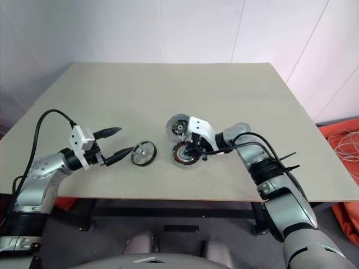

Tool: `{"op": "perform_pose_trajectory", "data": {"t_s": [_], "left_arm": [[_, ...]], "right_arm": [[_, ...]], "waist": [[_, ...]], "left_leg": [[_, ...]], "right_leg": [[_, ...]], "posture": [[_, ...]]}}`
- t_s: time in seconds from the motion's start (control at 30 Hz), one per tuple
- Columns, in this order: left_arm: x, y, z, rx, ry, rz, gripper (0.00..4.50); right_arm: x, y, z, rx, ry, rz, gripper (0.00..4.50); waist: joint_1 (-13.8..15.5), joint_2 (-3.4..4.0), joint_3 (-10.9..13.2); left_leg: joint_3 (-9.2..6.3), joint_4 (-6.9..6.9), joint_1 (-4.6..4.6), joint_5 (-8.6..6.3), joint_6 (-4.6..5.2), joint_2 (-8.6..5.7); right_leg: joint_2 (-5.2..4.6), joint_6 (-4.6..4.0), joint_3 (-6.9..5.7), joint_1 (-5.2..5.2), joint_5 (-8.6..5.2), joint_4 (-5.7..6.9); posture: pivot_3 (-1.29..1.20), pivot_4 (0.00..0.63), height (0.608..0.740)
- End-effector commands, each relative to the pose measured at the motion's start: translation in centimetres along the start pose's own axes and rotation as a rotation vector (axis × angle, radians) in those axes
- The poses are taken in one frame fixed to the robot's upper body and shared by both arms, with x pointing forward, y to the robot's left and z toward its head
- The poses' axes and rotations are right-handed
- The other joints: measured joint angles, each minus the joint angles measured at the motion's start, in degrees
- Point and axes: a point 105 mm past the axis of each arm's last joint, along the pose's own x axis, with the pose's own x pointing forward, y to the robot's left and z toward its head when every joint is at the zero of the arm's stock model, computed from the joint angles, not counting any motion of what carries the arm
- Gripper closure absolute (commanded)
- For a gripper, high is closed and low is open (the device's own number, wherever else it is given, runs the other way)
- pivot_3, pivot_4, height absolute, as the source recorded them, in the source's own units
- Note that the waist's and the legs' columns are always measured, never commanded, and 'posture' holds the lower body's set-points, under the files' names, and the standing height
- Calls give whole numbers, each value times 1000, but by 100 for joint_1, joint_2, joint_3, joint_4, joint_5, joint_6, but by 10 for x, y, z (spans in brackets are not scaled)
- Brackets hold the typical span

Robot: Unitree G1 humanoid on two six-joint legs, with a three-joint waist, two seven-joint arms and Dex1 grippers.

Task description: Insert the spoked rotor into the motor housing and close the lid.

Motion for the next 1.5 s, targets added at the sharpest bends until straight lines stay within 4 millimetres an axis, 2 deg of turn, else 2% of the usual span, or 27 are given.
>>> {"op": "perform_pose_trajectory", "data": {"t_s": [0.03, 0.77, 1.33, 1.5], "left_arm": [[-1, 5, 14, 52, -33, 12, 0], [-1, 5, 12, 58, -25, 14, 0], [-1, 5, 10, 65, -20, 16, 0], [-1, 6, 10, 71, -21, 19, 0]], "right_arm": [[-6, -6, 8, -29, -27, -31, 3941], [-4, -3, 2, 19, -30, -28, 3941], [-2, 3, 10, 0, -54, -19, 3941], [-2, 1, 4, 4, -36, -34, 3941]], "waist": [[0, 0, 0], [2, 0, 0], [3, -1, 0], [2, -1, 0]], "left_leg": [[0, 0, 0, 0, 0, 0], [0, 0, 2, -2, 4, 0], [0, 1, 2, -2, 4, 1], [0, 1, 2, -1, 4, 1]], "right_leg": [[0, 0, 0, 0, 0, 0], [0, -1, 0, 2, 0, 0], [0, -1, -1, 2, 0, 1], [0, -1, 0, 3, 0, 1]], "posture": [[0, 0, 740], [0, 0, 740], [0, 0, 740], [0, 0, 740]]}}
